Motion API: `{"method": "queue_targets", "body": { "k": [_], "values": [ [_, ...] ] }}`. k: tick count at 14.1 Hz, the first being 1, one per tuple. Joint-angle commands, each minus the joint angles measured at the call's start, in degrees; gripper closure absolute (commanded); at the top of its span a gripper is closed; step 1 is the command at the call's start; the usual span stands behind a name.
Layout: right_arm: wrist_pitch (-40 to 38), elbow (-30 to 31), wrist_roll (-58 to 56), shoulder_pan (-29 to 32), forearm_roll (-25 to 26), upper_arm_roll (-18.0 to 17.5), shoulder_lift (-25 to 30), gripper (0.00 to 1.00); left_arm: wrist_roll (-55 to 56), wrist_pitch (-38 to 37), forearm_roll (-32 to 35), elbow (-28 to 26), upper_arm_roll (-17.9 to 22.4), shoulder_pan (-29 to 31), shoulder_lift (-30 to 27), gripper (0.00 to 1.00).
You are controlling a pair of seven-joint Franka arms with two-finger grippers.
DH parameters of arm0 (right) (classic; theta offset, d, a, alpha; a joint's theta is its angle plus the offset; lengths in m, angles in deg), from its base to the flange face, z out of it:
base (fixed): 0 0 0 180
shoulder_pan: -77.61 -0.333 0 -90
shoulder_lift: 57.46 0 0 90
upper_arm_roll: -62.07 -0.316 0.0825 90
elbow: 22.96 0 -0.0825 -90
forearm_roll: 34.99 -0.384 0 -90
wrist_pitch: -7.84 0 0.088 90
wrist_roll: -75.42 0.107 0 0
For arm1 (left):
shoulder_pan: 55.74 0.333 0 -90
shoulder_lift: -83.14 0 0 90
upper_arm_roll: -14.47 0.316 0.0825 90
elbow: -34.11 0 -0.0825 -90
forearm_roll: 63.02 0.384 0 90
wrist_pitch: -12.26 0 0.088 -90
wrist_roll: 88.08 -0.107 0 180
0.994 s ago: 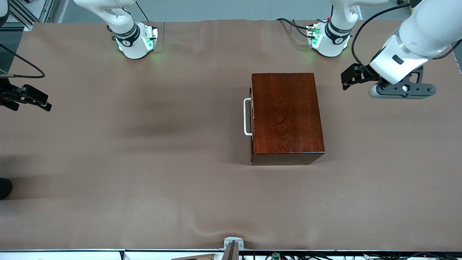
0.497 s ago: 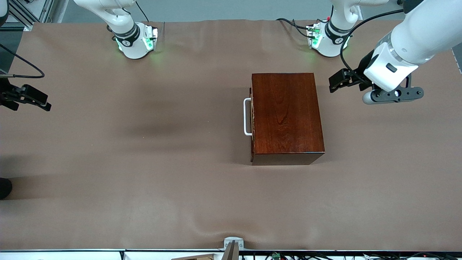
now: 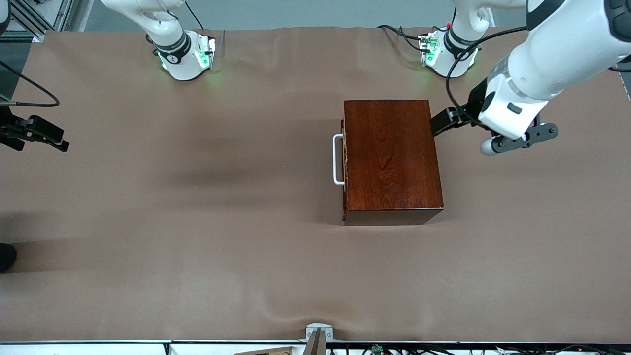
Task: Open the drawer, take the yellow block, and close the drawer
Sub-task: 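Move the left gripper toward the white drawer handle of the wooden cabinet, then lower the left gripper onto the white drawer handle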
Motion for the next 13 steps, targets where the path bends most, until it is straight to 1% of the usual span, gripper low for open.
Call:
{"method": "queue_targets", "body": {
  "k": [1,5,8,9,11,13],
  "values": [
    [-0.44,0.60,0.36,0.66,0.02,-0.47,1.15,0.00,3.66,-0.55,-0.96,3.43,-0.21,-2.69,4.08,0.00],
    [-0.35,0.60,0.44,0.58,0.02,-0.47,1.15,0.00,10.17,4.90,-0.96,3.96,0.23,-11.30,8.30,0.00],
    [-0.09,0.60,0.53,0.49,0.02,-0.47,1.07,0.00,15.52,6.31,-0.79,4.48,0.58,-17.28,10.41,0.00],
    [-0.09,0.60,0.53,0.57,0.02,-0.47,1.15,0.00,17.72,6.84,-0.70,5.09,1.11,-19.48,12.24,0.00],
    [-0.09,0.60,0.53,0.57,0.02,-0.47,1.15,0.00,22.38,9.03,-0.53,8.25,1.11,-21.69,16.02,0.00],
    [0.00,0.60,0.53,0.57,0.02,-0.47,1.07,0.00,23.89,10.26,0.61,9.93,1.63,-23.97,18.49,0.00]
  ]
}}
